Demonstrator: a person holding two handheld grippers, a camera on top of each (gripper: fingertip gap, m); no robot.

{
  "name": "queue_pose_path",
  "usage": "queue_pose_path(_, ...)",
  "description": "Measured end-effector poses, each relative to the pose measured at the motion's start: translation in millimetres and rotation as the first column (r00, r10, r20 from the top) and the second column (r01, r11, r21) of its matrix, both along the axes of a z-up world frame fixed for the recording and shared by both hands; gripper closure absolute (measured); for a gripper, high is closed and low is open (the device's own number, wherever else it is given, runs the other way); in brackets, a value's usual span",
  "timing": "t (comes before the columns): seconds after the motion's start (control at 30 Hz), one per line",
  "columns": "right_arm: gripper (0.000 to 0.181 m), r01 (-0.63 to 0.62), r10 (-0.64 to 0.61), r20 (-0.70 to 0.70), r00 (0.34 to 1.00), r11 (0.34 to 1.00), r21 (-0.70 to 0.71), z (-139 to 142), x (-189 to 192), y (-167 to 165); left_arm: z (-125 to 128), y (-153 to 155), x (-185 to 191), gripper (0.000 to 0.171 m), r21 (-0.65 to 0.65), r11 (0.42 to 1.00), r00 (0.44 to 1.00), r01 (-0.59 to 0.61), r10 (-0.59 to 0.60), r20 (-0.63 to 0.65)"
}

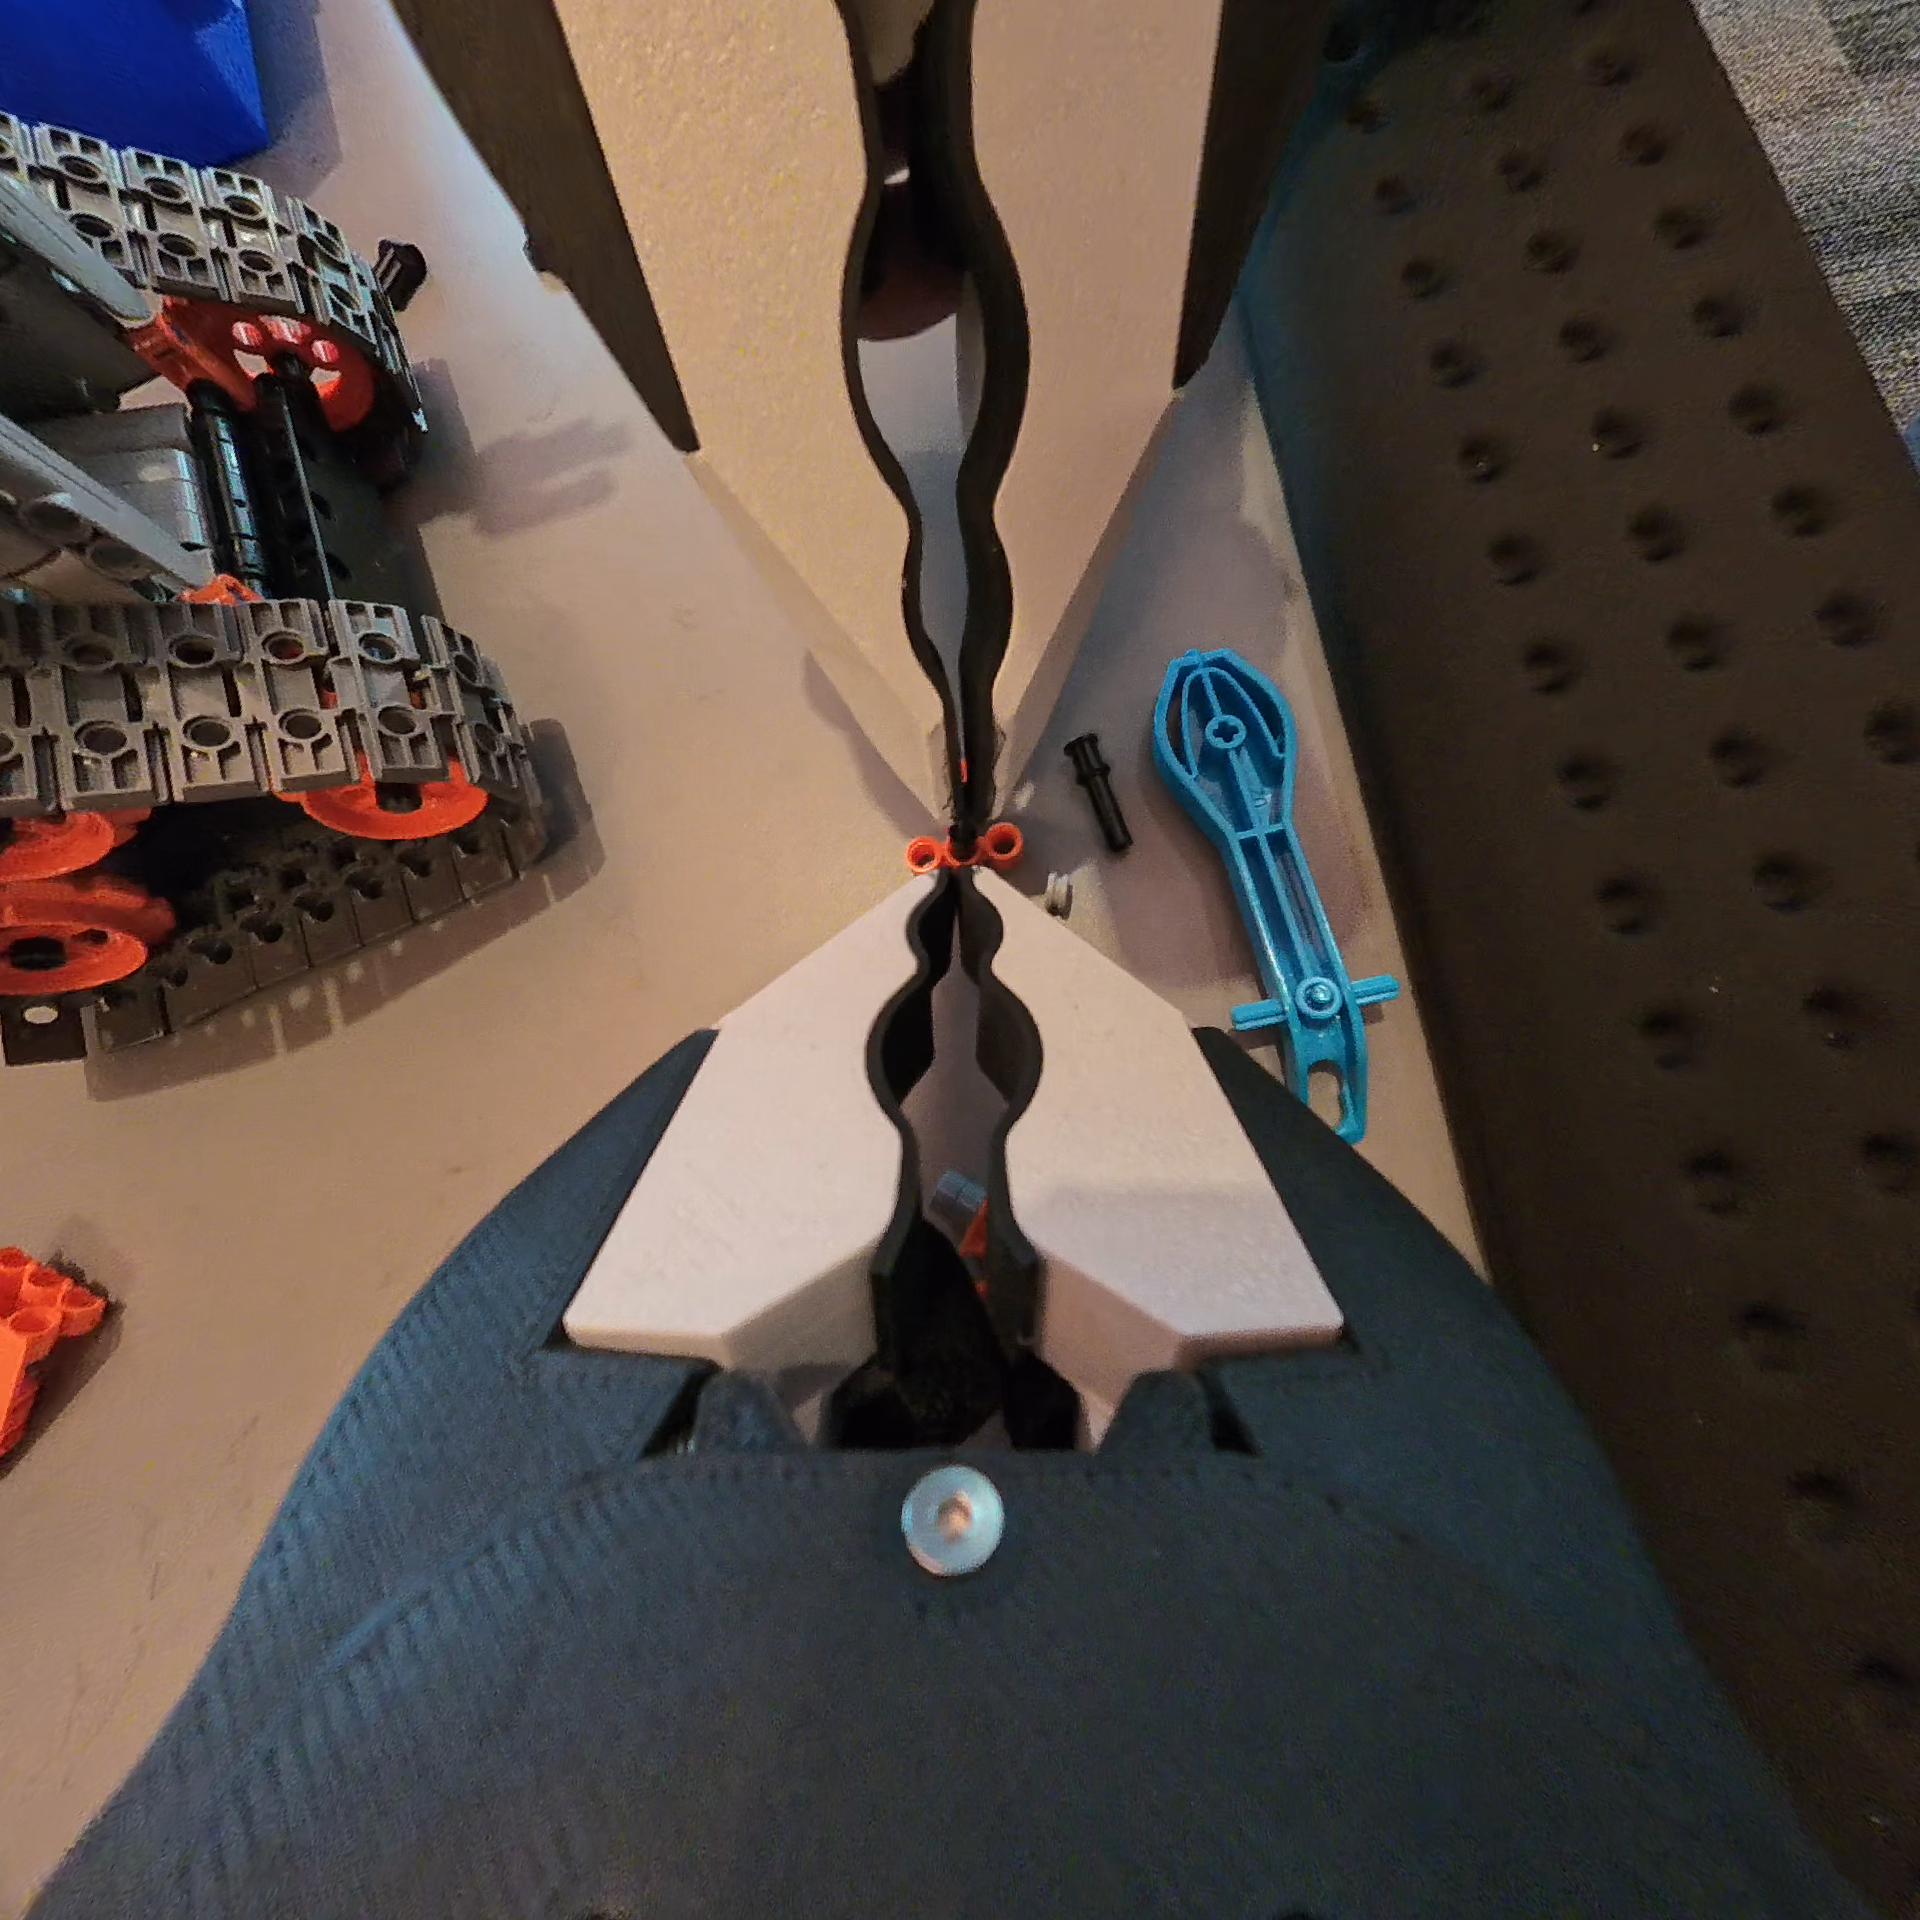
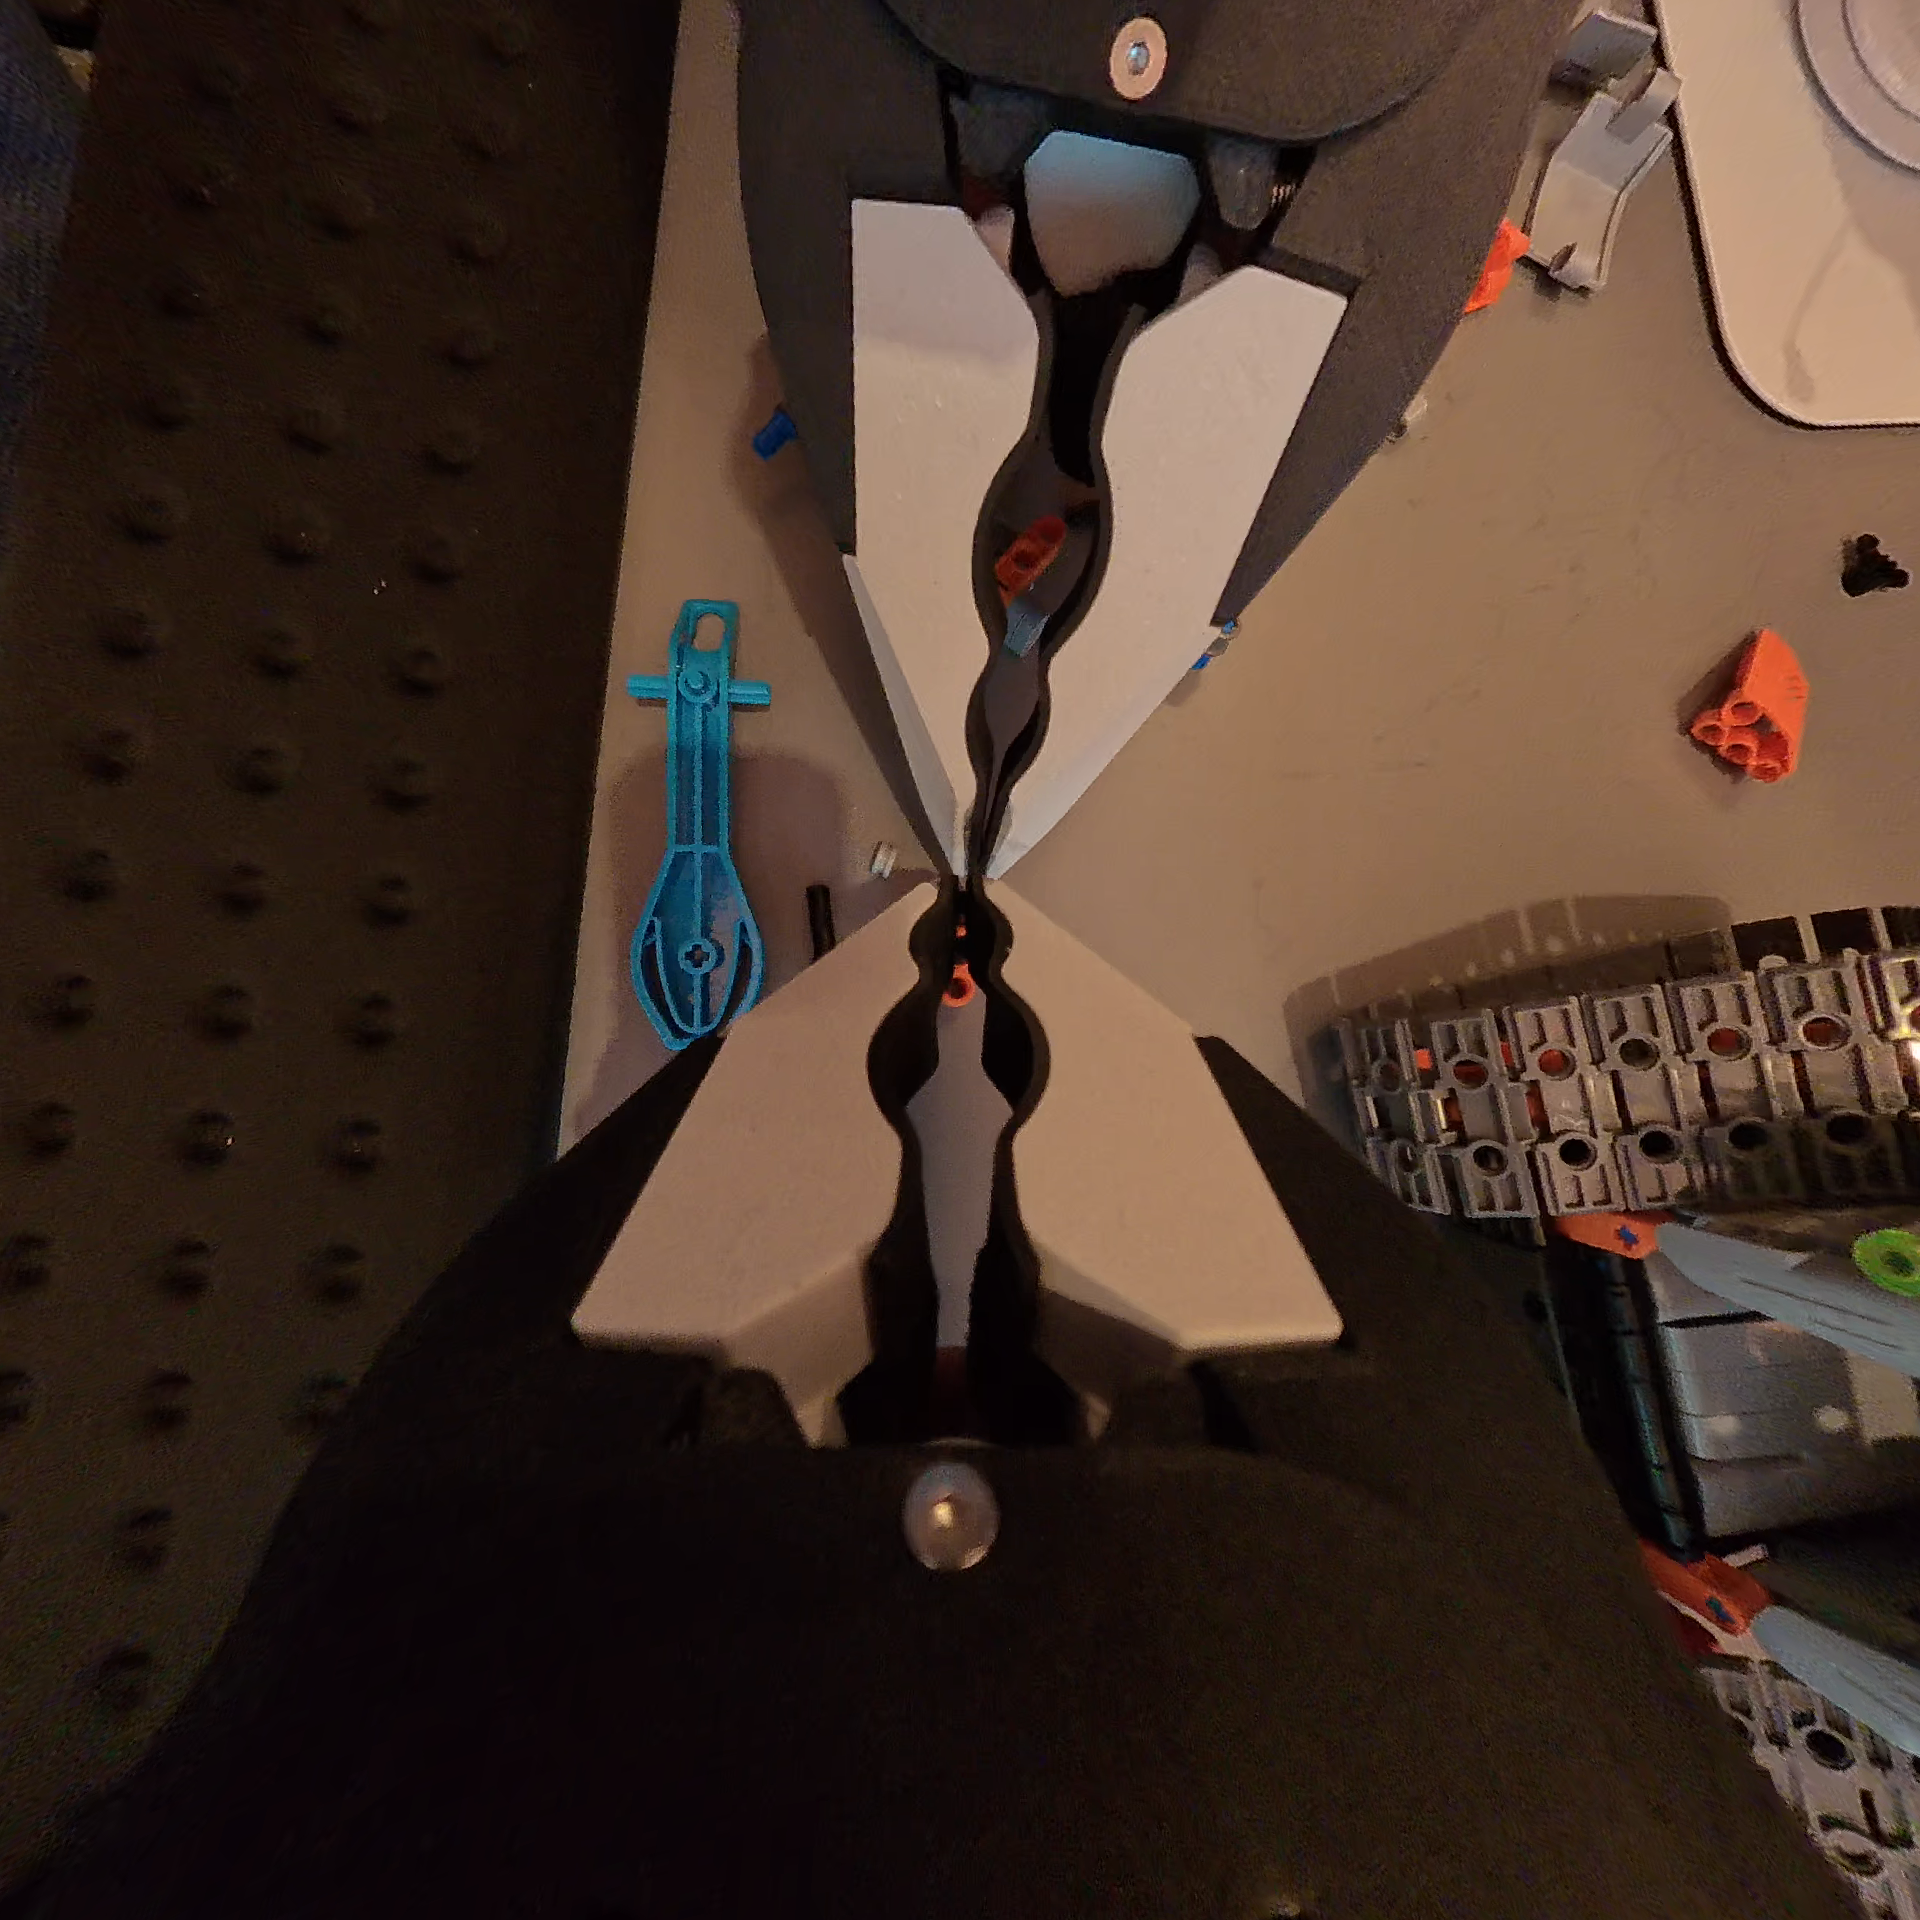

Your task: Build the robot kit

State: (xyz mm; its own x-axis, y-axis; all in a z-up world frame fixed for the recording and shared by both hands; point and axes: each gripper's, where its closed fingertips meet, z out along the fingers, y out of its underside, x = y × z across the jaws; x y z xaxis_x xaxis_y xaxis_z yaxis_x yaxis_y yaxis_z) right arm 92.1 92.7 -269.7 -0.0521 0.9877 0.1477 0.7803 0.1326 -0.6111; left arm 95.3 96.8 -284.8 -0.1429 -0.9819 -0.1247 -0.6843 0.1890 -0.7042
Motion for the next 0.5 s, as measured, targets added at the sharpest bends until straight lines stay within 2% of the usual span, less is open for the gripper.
queue_pose_path(0.3, 0.181, 0.035, -0.033, 0.047, 0.998, 0.998, -0.047, -1, -3, 2, -2, -2, 3, 0.171, -0.006, 1.000, 1.000, 0.007, -0.007, -0.009)
queue_pose_path(0.4, 0.181, 0.064, -0.063, 0.022, 0.998, 0.995, -0.082, -2, -2, 5, -11, 0, 1, 0.171, 0.015, 1.000, 0.999, 0.005, -0.005, -0.039)
queue_pose_path(0.5, 0.181, 0.082, -0.086, -0.028, 0.996, 0.990, -0.113, -1, 0, 7, -5, 3, 5, 0.171, 0.008, 1.000, 1.000, -0.017, 0.017, -0.018)
